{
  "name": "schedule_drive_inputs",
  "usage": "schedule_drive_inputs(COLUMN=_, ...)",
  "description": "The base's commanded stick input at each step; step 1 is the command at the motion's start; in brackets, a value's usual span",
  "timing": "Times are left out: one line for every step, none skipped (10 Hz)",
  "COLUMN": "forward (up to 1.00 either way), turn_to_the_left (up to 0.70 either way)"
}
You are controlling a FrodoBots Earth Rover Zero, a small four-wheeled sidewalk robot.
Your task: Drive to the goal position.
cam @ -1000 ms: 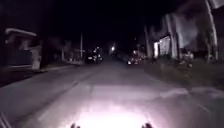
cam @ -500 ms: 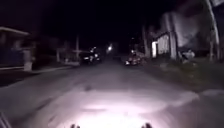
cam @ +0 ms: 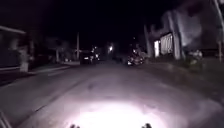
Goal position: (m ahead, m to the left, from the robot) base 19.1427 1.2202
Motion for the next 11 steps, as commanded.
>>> schedule_drive_inputs(forward=0.85, turn_to_the_left=-0.29)
schedule_drive_inputs(forward=0.85, turn_to_the_left=-0.34)
schedule_drive_inputs(forward=0.85, turn_to_the_left=-0.27)
schedule_drive_inputs(forward=0.85, turn_to_the_left=-0.10)
schedule_drive_inputs(forward=0.85, turn_to_the_left=0.00)
schedule_drive_inputs(forward=0.85, turn_to_the_left=0.00)
schedule_drive_inputs(forward=0.85, turn_to_the_left=0.00)
schedule_drive_inputs(forward=0.85, turn_to_the_left=0.00)
schedule_drive_inputs(forward=0.85, turn_to_the_left=0.00)
schedule_drive_inputs(forward=0.85, turn_to_the_left=0.00)
schedule_drive_inputs(forward=0.85, turn_to_the_left=0.00)
